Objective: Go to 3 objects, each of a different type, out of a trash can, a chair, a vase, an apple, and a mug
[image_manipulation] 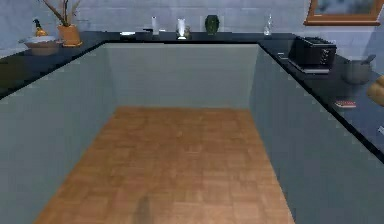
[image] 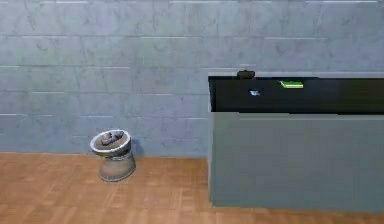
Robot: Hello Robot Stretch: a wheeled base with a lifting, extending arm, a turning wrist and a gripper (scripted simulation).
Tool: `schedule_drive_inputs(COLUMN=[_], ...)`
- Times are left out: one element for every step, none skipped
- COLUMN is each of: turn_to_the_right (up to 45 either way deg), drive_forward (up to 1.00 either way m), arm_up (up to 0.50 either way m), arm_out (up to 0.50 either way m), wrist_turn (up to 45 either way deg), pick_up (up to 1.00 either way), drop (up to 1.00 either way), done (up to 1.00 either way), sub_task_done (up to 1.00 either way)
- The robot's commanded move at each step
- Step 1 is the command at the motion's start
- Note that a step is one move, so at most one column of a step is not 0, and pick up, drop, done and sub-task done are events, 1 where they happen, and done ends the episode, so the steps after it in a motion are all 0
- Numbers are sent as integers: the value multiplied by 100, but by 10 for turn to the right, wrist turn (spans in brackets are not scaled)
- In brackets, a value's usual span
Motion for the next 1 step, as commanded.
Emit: schedule_drive_inputs(turn_to_the_right=[-450], drive_forward=[0], arm_up=[0], arm_out=[0], wrist_turn=[0], pick_up=[0], drop=[0], done=[0], sub_task_done=[0])
